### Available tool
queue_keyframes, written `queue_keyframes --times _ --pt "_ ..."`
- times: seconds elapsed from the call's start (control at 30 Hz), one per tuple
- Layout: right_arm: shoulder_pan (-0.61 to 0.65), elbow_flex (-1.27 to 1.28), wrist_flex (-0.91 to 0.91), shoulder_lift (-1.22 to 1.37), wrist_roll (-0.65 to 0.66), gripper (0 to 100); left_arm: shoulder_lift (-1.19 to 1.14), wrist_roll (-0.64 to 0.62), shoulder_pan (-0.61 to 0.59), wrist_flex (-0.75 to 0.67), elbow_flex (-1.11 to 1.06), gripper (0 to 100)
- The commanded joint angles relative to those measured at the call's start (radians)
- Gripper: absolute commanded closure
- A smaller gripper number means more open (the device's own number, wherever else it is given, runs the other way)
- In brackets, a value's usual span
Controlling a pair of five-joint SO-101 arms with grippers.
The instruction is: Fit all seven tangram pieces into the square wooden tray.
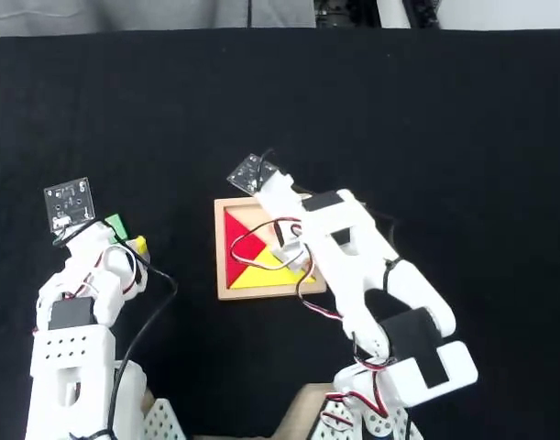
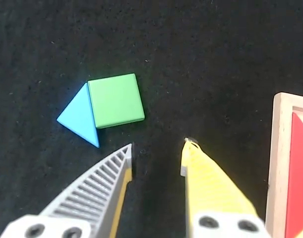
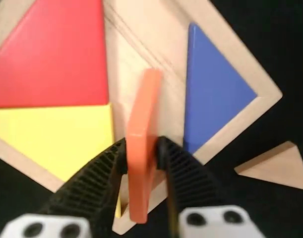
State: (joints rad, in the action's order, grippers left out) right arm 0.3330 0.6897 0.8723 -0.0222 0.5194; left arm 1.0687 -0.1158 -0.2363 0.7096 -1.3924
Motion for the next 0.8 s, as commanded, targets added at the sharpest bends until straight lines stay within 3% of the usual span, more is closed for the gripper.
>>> queue_keyframes --times 0.0,0.27,0.77 --pt "-0.011 -0.058 -0.006 -0.015 0.011 93.0 0.012 -0.002 0.013 -0.017 0.007 83" --pt "-0.048 -0.048 0.063 -0.151 0.005 90.5 0.012 -0.002 0.013 -0.017 0.007 83" --pt "-0.077 -0.004 0.011 -0.150 -0.049 89.3 0.014 0.000 0.013 -0.017 0.007 83"
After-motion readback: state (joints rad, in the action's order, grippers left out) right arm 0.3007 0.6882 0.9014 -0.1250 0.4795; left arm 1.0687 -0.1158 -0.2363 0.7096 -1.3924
